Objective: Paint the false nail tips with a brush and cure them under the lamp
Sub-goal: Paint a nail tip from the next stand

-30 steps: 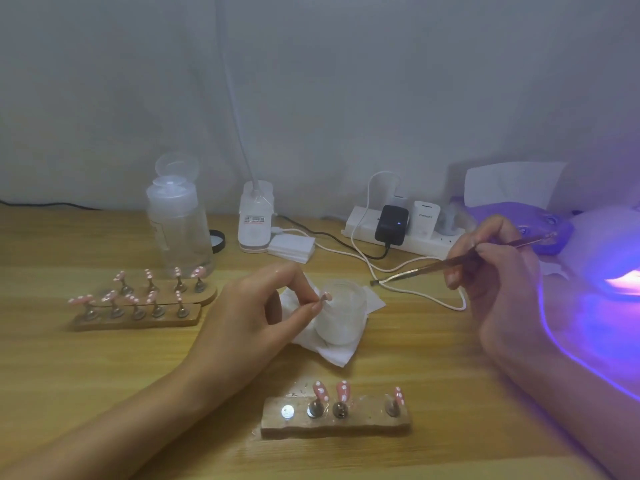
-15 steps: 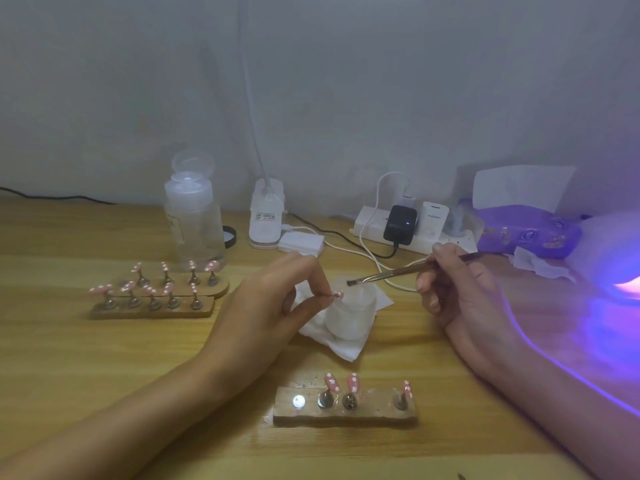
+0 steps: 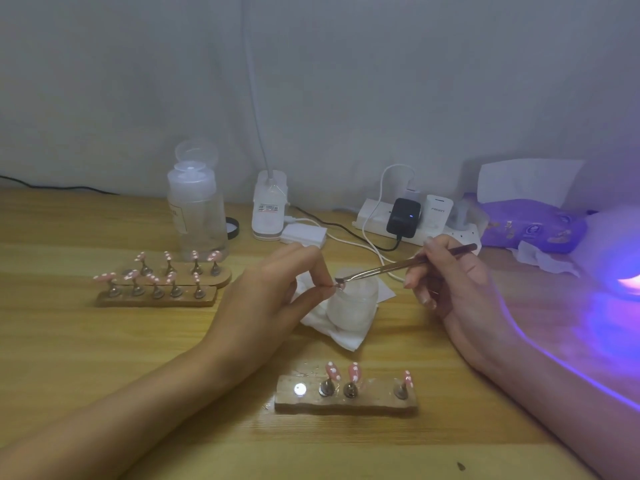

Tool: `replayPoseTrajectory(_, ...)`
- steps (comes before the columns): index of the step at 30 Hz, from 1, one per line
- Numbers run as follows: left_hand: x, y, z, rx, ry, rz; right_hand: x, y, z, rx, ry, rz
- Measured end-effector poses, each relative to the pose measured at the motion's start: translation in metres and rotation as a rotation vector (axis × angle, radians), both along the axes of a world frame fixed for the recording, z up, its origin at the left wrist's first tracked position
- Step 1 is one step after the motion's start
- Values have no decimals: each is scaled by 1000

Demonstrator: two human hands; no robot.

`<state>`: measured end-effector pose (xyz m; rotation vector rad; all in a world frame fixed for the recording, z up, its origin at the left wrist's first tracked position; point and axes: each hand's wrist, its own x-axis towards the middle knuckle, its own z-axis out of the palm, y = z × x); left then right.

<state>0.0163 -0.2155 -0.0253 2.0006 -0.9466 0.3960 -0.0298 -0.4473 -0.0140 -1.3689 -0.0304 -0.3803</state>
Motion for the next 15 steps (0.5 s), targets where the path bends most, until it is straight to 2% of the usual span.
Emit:
replayPoseTrajectory(5, -1, 1, 0, 10, -2, 17, 1, -3, -1, 14, 10, -50)
replayPoseTrajectory(10, 0, 1, 0, -7, 0, 10, 1, 0, 0, -32, -6, -1)
replayPoseTrajectory(15, -1, 1, -1, -21, 22, 12, 0, -3, 1, 33, -9, -43)
